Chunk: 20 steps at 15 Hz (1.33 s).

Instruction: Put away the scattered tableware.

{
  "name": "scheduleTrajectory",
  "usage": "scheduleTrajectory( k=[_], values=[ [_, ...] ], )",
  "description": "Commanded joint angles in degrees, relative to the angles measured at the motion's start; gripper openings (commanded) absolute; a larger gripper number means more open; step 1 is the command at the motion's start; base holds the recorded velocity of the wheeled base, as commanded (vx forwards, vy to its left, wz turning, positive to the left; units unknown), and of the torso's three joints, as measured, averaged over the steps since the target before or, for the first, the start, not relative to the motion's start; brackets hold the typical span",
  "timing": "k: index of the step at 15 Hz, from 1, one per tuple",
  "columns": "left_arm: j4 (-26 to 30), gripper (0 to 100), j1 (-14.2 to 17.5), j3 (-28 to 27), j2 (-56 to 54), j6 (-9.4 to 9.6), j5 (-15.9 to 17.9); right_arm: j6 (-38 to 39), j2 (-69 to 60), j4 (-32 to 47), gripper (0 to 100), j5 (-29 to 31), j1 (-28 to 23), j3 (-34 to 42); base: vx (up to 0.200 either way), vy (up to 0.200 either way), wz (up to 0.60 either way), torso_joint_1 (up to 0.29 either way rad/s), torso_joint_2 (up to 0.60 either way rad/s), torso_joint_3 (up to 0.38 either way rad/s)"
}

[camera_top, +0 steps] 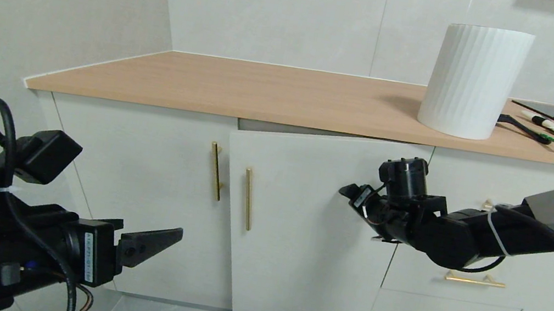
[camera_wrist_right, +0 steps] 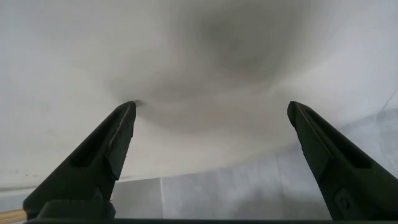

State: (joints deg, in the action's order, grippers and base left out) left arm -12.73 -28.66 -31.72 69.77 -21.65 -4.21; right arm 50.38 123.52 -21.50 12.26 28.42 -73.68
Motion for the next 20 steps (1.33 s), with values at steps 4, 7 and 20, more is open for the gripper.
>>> scheduleTrajectory(
  k=[4,7,20],
  values=[
    [-0.02,100,0.01,-0.01,0.63,-0.06,-0.01,0.24,4.81,-0.03,100,6.19,-0.82,-4.98,0.0,0.0,0.0,0.0,0.0,0.0],
    [-0.02,100,0.01,-0.01,0.63,-0.06,-0.01,0.33,4.98,-0.03,100,6.46,-1.43,-5.16,0.0,0.0,0.0,0.0,0.0,0.0],
    [-0.02,100,0.01,-0.01,0.19,-0.06,-0.19,-10.83,-21.03,-3.46,100,-15.25,0.59,20.24,0.0,0.0,0.0,0.0,0.0,0.0]
  ],
)
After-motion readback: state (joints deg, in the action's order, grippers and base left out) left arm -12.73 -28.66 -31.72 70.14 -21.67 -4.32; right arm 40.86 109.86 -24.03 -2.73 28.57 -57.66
